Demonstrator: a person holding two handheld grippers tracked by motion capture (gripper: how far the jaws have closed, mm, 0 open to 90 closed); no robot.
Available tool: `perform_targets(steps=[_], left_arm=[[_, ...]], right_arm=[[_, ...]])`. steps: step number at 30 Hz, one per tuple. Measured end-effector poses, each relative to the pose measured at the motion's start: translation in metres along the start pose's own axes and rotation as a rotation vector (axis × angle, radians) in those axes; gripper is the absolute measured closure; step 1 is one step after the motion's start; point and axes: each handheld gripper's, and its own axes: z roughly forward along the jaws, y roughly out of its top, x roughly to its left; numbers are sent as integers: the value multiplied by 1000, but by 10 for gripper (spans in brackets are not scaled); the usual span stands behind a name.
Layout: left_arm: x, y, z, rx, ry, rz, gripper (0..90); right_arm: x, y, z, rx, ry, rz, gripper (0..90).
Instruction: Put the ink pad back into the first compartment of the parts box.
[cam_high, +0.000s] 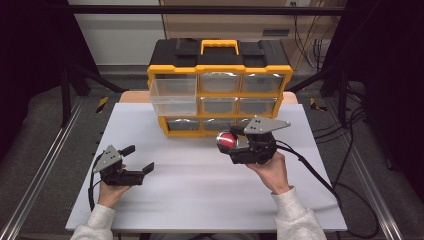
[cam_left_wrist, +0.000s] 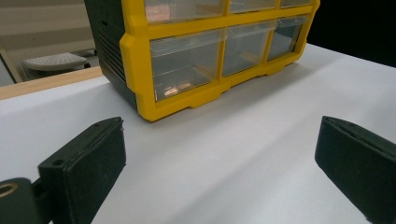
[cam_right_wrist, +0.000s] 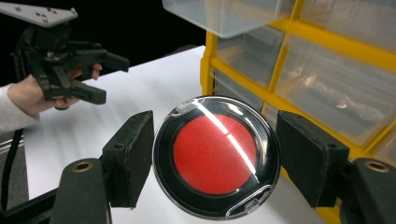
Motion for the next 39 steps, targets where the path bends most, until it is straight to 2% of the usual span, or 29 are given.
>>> perform_targets(steps=[22,39], left_arm=[[0,0,0,0,2,-1,16],[0,0,-1,-1,4,-1,16]], right_arm=[[7,57,-21,-54,-8,-46,301],[10,88,-23,-78,-15,-65,301]])
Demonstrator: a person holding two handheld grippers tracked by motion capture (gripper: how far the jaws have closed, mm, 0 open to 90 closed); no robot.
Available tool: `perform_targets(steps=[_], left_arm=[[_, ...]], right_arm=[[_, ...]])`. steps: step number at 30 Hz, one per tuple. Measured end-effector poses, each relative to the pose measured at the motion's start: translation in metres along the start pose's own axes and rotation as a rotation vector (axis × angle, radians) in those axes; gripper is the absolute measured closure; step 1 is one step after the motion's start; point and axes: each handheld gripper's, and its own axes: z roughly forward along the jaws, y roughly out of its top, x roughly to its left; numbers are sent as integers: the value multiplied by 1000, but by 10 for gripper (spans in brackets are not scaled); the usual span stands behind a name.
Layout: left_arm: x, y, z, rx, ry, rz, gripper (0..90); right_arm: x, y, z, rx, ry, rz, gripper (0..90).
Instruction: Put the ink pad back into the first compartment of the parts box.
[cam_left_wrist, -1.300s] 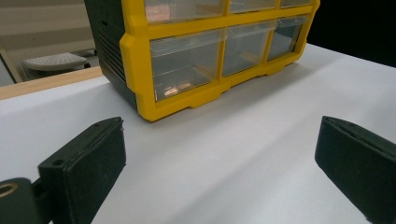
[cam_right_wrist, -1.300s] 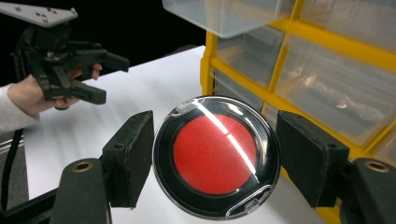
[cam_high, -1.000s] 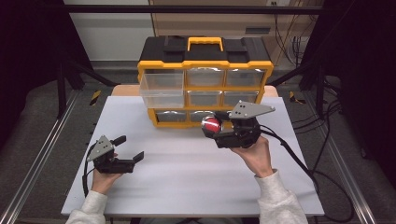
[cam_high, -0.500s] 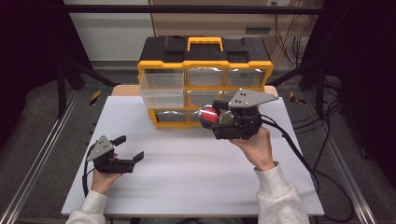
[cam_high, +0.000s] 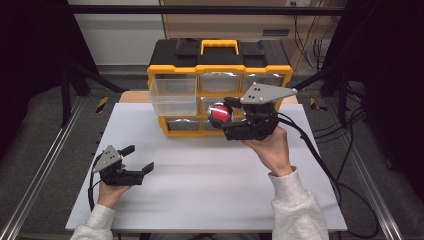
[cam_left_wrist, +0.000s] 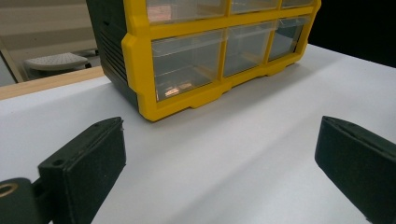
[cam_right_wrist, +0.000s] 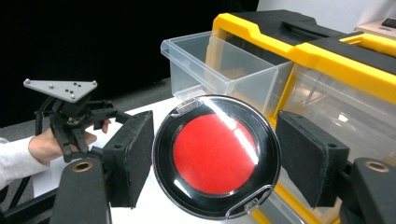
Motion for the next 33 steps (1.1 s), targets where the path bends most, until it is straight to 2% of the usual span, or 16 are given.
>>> perform_targets(steps=[17,33], left_arm=[[0,0,0,-1,-1,0,16],[0,0,0,1,-2,0,16]], right_arm=[[-2,27,17,-7,-16,-12,301],[-10,42,40,-6,-37,11,301]])
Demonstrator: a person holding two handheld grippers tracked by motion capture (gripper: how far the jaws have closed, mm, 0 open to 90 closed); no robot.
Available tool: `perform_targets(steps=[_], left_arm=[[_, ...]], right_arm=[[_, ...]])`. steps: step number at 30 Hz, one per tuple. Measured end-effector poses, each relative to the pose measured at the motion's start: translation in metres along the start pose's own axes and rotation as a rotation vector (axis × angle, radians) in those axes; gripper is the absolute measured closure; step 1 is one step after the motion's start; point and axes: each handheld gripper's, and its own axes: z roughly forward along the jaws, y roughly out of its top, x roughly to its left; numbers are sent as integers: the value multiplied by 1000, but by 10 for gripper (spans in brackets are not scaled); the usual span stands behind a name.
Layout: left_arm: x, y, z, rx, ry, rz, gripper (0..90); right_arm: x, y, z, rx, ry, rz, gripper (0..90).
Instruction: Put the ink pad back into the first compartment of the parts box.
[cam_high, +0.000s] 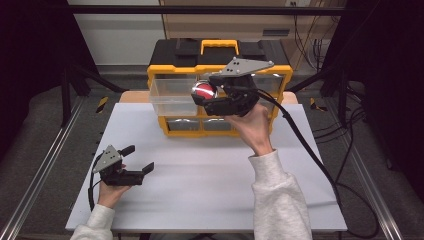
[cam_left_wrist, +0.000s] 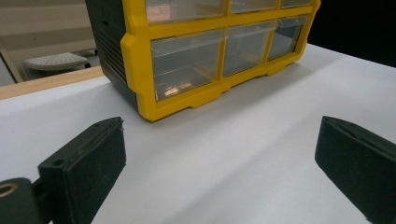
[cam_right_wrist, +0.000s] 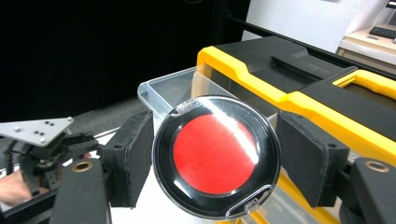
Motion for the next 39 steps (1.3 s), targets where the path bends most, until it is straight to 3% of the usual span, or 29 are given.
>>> perform_targets(steps=[20,39], left_arm=[[0,0,0,0,-1,0,16],[1,0,0,-3,-3,0,16]], right_arm=[[-4,17,29,3,-3,2,301],[-8,21,60,30,1,10,301]])
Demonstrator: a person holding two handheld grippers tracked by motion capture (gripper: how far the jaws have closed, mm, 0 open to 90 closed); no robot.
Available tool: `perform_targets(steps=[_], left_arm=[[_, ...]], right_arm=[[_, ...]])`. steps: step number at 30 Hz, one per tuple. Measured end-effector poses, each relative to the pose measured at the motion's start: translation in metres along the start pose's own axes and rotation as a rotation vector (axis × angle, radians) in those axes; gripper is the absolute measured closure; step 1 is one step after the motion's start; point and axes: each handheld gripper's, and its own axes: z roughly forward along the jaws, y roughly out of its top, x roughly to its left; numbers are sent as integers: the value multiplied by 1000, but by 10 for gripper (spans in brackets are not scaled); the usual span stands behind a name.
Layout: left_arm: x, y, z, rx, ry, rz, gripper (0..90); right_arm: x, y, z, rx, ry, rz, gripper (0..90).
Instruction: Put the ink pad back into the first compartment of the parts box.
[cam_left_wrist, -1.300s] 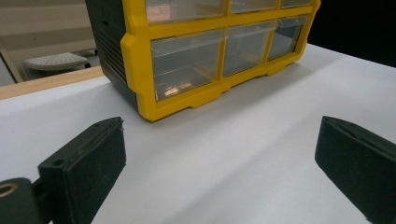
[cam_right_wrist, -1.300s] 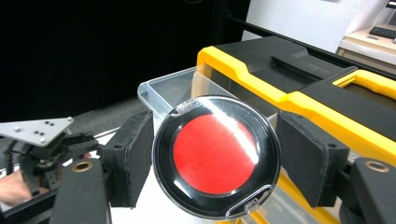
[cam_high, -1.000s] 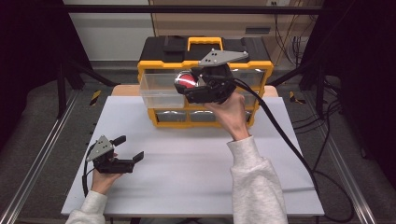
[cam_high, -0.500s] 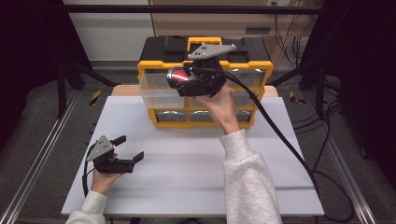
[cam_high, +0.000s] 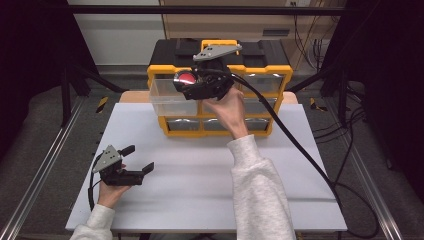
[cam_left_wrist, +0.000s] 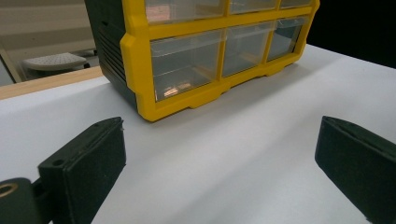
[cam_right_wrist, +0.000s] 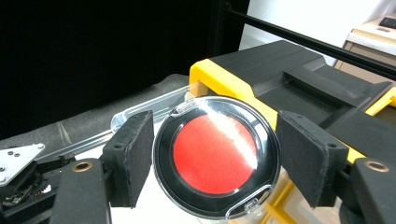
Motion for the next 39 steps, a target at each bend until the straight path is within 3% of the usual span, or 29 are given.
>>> perform_targets(steps=[19,39], left_arm=[[0,0,1,3,-2,1,16],[0,0,1,4,-2,4,16]], right_arm=[[2,1,20,19,-16,-2,301],[2,-10,35,85,-26,5,300]])
